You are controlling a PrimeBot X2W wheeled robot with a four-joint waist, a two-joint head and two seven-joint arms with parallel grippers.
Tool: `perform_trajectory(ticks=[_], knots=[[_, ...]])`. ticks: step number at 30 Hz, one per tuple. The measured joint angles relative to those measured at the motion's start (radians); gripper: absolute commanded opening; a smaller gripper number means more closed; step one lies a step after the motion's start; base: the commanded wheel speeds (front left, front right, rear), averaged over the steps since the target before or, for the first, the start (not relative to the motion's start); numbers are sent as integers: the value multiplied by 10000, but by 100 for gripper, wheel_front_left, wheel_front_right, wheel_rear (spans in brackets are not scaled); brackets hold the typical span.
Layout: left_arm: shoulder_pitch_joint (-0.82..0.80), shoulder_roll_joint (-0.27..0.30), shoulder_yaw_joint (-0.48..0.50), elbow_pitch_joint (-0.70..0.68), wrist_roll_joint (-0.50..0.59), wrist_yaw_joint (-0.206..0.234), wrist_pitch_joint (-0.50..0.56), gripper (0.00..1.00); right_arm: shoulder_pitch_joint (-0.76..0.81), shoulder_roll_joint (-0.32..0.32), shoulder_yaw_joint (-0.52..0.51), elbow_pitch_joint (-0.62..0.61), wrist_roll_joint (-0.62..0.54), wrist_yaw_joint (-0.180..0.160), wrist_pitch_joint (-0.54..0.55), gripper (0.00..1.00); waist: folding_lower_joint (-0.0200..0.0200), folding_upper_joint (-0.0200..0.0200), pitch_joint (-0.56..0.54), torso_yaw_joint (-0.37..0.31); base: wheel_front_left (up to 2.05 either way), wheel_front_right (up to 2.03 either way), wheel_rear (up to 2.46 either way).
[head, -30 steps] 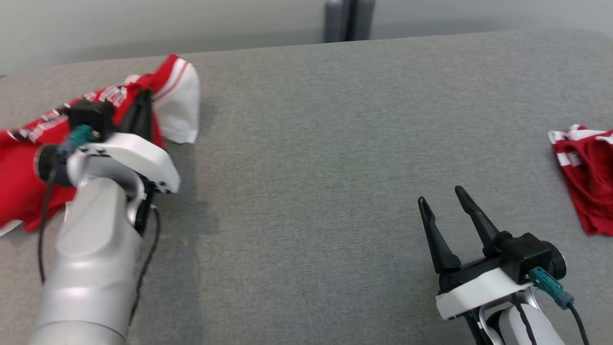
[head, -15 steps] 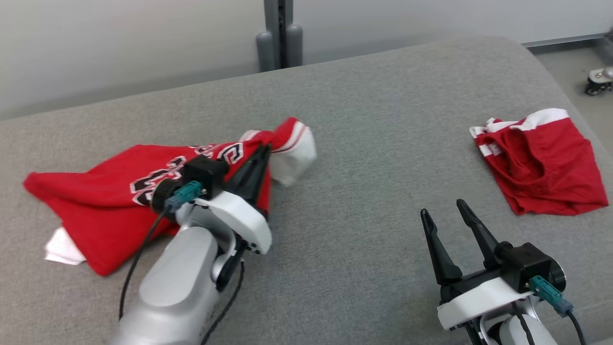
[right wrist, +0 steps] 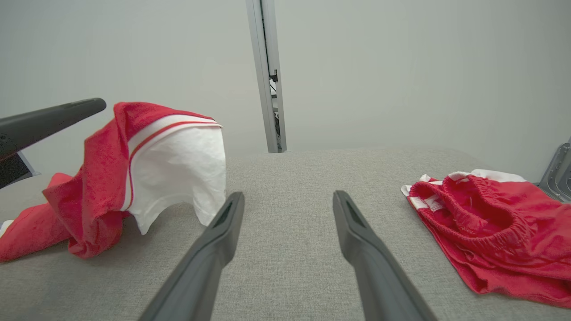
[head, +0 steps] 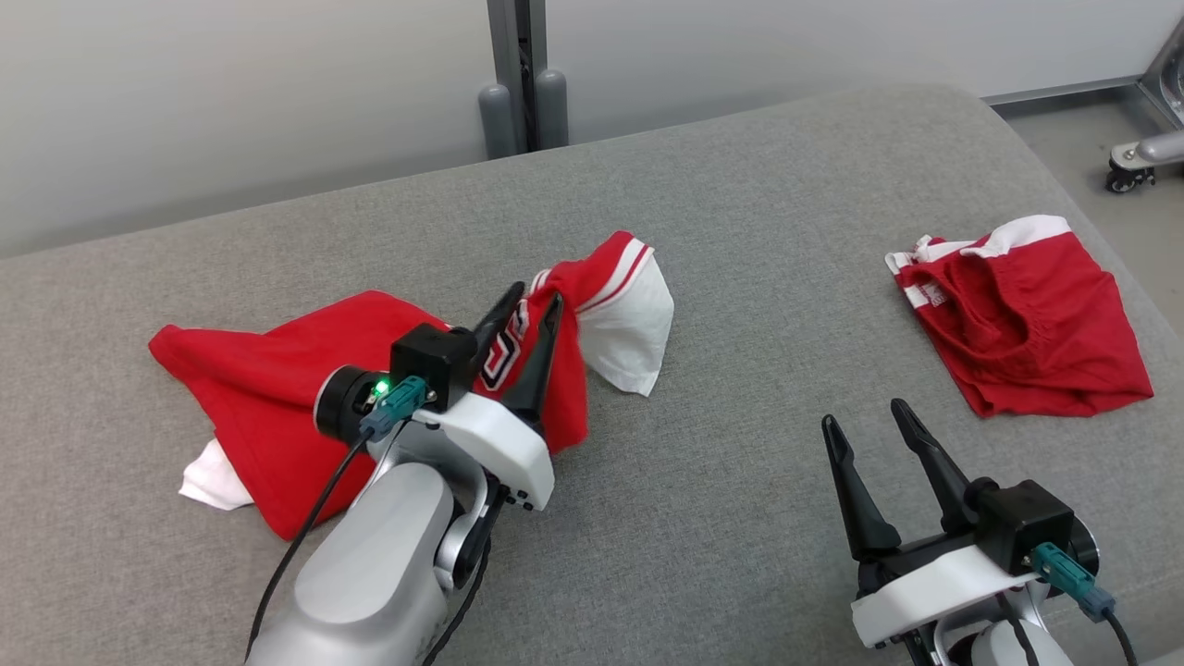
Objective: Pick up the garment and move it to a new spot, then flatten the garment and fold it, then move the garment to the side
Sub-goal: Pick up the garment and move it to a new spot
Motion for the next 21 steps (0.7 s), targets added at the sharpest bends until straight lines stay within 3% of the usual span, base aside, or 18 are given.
perform_trajectory(ticks=[14, 21], knots=[[3016, 694, 3179, -1519, 1802, 913, 0, 100, 384, 4, -320, 71, -25, 0, 0, 100, 0, 0, -451, 927, 0, 0, 0], [4747, 727, 4389, -2422, 2635, 1003, 0, 100, 660, 8, -370, 207, -100, 0, 0, 100, 0, 0, -821, 1463, 0, 0, 0]])
